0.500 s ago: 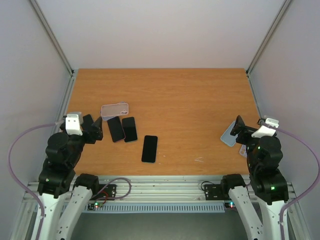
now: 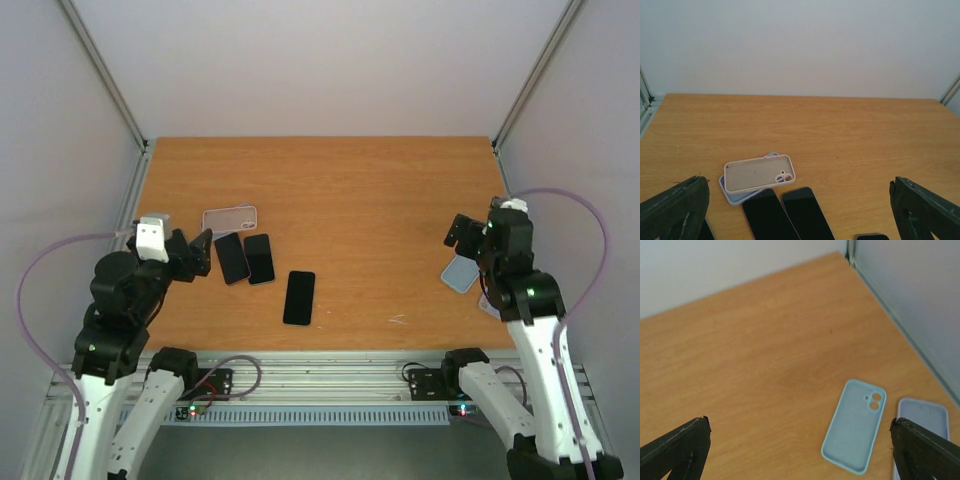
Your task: Put the phone into the phone case
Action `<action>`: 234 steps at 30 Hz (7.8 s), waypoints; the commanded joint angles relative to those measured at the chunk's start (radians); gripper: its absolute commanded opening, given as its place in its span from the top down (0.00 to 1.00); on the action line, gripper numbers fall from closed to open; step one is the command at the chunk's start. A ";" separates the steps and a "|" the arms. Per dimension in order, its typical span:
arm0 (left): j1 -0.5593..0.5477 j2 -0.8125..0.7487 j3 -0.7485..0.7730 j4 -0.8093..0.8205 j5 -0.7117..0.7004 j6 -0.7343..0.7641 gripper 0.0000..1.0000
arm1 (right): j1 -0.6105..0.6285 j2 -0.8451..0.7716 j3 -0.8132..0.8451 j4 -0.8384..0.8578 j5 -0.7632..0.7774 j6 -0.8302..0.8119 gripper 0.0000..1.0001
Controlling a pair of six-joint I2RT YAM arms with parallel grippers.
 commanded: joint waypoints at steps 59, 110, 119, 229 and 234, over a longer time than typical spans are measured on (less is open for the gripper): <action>-0.001 0.042 -0.045 0.033 -0.096 -0.048 0.00 | -0.119 0.986 0.050 0.039 -0.170 0.173 0.99; -0.005 0.323 0.060 -0.057 0.245 -0.255 0.01 | 0.705 1.203 0.273 0.101 -0.288 0.246 0.86; -0.137 0.465 0.021 -0.053 0.269 -0.343 0.01 | 0.704 1.027 0.181 0.163 -0.260 0.187 0.67; -0.602 0.870 -0.021 0.342 -0.073 -0.927 0.39 | 0.637 0.520 -0.343 0.749 -0.558 0.389 0.27; -0.602 0.857 -0.038 0.384 -0.040 -0.928 0.39 | 0.658 0.555 -0.326 0.775 -0.588 0.397 0.38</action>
